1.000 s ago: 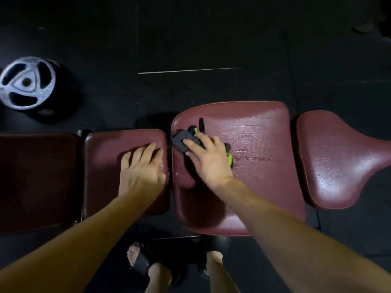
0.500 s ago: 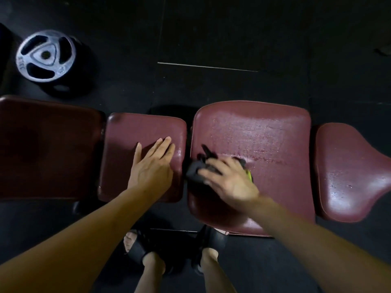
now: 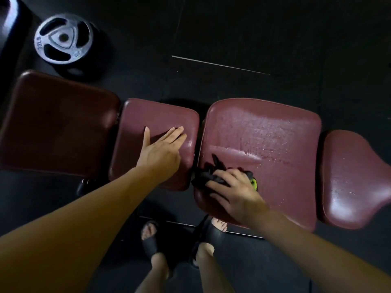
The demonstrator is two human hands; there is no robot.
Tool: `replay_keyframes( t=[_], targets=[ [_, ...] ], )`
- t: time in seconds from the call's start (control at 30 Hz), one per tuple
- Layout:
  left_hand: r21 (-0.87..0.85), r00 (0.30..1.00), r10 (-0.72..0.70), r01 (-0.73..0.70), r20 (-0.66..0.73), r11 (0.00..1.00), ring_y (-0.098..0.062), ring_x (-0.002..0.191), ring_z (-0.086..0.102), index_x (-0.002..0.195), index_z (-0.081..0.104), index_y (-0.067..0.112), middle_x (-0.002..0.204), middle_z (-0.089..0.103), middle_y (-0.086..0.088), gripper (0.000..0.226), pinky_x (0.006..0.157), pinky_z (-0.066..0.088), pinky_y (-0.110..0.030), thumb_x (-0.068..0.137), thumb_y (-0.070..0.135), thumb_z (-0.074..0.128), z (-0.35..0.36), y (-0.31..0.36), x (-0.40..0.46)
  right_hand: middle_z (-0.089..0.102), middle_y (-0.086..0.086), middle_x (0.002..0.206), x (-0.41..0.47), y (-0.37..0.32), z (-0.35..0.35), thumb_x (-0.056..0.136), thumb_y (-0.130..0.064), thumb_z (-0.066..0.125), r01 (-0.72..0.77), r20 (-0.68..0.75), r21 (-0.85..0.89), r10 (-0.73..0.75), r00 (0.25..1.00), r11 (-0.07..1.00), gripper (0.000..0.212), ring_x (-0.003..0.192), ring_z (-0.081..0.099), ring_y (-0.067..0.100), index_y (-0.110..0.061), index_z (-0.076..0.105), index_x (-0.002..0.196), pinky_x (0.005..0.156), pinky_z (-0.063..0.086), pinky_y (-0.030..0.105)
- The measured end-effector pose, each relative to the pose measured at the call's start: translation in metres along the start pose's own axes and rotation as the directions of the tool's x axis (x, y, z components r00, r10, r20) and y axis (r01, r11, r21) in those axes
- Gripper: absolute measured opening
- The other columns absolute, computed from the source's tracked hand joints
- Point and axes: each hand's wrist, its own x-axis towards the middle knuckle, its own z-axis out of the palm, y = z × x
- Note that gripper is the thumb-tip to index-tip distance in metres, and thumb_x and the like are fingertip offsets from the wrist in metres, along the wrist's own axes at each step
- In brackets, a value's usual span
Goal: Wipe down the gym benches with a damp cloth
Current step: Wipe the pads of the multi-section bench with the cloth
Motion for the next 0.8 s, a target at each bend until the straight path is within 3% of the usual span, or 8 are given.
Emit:
replay_keyframes(
  t=[0.1, 0.27, 0.43, 0.6, 0.7, 0.8],
  targets=[
    [-0.004, 1.0, -0.004, 0.004, 0.011, 1.0, 0.0, 0.155, -0.002, 0.163, 0.019, 0.029, 0.171, 0.002, 0.015, 0.059, 0.121, -0.01, -0.065, 0.105, 0.022, 0.031, 0.003, -0.001, 0.0, 0.066, 0.007, 0.133, 0.038, 0.022, -0.002, 0.098, -0.038, 0.057, 0.015, -0.05, -0.088, -0.02, 0.999, 0.996, 0.031, 0.108, 0.06, 0.04, -0.026, 0.072, 0.122, 0.085, 0.055, 0.054],
    [-0.004, 1.0, 0.029, -0.028, 0.013, 1.0, -0.001, 0.156, 0.0, 0.162, 0.019, 0.03, 0.171, 0.003, 0.016, 0.06, 0.121, -0.013, -0.063, 0.103, 0.023, 0.031, 0.004, -0.007, 0.003, 0.068, 0.004, 0.135, 0.131, 0.037, -0.006, 0.098, -0.037, 0.056, -0.228, -0.234, -0.162, 0.187, 0.954, 0.96, 0.035, 0.109, 0.059, 0.04, -0.02, 0.075, 0.122, 0.087, 0.054, 0.055],
    [0.021, 0.998, 0.056, -0.056, 0.023, 0.998, -0.007, 0.157, 0.009, 0.161, 0.026, 0.025, 0.171, 0.015, 0.009, 0.06, 0.124, -0.01, -0.06, 0.102, 0.023, 0.035, -0.001, -0.014, -0.014, 0.068, 0.0, 0.135, 0.058, -0.019, 0.015, 0.097, -0.038, 0.055, -0.164, -0.099, -0.063, 0.157, 0.983, 0.985, 0.032, 0.105, 0.056, 0.039, -0.023, 0.075, 0.118, 0.084, 0.053, 0.056],
    [0.018, 0.994, 0.063, -0.065, 0.086, 0.998, -0.011, 0.158, 0.002, 0.162, 0.023, 0.027, 0.171, 0.011, 0.008, 0.06, 0.122, -0.011, -0.062, 0.104, 0.024, 0.035, 0.008, -0.013, -0.049, 0.067, -0.004, 0.132, -0.018, -0.055, 0.013, 0.099, -0.039, 0.058, -0.073, -0.018, -0.004, 0.073, 0.997, 0.997, 0.029, 0.104, 0.056, 0.034, -0.026, 0.074, 0.119, 0.086, 0.053, 0.05],
    [0.022, 0.992, 0.064, -0.067, 0.108, 0.998, -0.012, 0.158, -0.005, 0.162, 0.023, 0.028, 0.172, 0.004, 0.007, 0.06, 0.122, -0.013, -0.063, 0.104, 0.024, 0.035, 0.013, -0.01, -0.058, 0.069, -0.004, 0.13, -0.013, -0.049, 0.008, 0.098, -0.041, 0.057, -0.027, -0.029, -0.067, 0.025, 0.999, 0.997, 0.031, 0.104, 0.058, 0.034, -0.027, 0.075, 0.119, 0.082, 0.053, 0.045],
    [0.011, 0.994, 0.055, -0.056, 0.1, 0.998, -0.012, 0.158, -0.007, 0.161, 0.024, 0.029, 0.172, 0.001, 0.007, 0.06, 0.12, -0.015, -0.065, 0.103, 0.022, 0.036, 0.016, -0.009, -0.059, 0.069, -0.001, 0.129, 0.03, -0.031, 0.009, 0.099, -0.041, 0.054, -0.083, -0.089, -0.141, 0.071, 0.993, 0.986, 0.033, 0.1, 0.059, 0.038, -0.027, 0.075, 0.12, 0.079, 0.055, 0.05]
  ],
)
